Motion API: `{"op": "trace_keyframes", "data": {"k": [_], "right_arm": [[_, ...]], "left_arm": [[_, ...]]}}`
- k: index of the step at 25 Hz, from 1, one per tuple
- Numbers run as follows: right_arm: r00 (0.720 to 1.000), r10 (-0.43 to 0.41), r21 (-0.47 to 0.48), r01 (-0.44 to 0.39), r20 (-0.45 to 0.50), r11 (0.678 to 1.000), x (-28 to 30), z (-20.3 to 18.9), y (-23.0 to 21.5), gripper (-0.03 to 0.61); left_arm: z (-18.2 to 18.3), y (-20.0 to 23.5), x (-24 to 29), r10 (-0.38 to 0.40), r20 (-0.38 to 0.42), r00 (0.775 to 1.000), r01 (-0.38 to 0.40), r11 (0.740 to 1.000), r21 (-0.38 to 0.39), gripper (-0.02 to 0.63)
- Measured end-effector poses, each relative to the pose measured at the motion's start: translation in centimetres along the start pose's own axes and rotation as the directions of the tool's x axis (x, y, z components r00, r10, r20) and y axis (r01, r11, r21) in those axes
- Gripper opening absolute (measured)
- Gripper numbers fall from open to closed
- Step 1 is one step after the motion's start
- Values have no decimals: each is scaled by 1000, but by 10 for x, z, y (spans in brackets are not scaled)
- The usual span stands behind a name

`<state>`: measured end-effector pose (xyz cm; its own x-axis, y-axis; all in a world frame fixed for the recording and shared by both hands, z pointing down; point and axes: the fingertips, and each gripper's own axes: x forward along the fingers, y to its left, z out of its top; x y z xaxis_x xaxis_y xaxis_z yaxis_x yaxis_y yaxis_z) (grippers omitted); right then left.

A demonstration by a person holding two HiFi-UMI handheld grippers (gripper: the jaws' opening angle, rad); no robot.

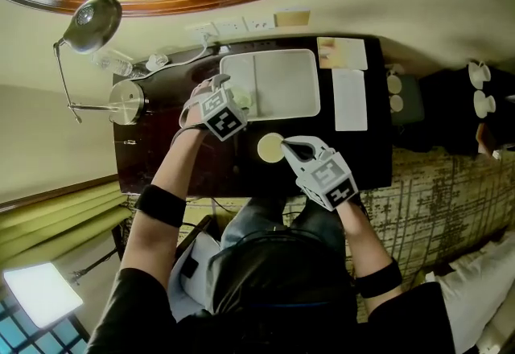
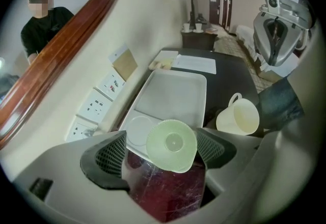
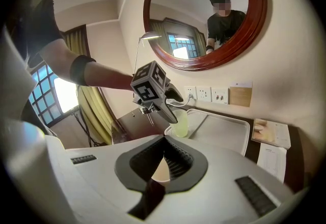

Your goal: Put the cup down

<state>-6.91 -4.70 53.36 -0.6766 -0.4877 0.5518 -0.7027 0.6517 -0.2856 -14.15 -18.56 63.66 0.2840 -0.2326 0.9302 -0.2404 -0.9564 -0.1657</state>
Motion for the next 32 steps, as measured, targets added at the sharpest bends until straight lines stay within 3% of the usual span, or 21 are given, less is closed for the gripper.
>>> {"op": "trace_keyframes", "data": {"k": [9,14,18,24,27,32], "right_arm": [[1000,16,-21,-16,-20,1000,-6,-5,-8,2],[999,46,-64,-47,-27,997,-17,2,-16,2],[997,71,-100,-73,-19,992,-27,4,-21,2],[996,73,-142,-79,-45,987,-38,-10,-33,2],[995,84,-162,-91,-52,983,-45,-12,-30,2],[993,95,-196,-106,-65,975,-57,-15,-26,2]], "left_arm": [[8,-1,-63,102,56,993,-100,994,-46,428],[31,-18,-108,147,169,975,-112,974,-198,325],[38,-38,-130,216,210,953,-148,943,-298,166],[43,-65,-157,317,258,913,-178,877,-446,6],[41,-79,-173,355,278,893,-165,831,-531,0],[33,-101,-195,430,302,851,-128,726,-676,0]]}}
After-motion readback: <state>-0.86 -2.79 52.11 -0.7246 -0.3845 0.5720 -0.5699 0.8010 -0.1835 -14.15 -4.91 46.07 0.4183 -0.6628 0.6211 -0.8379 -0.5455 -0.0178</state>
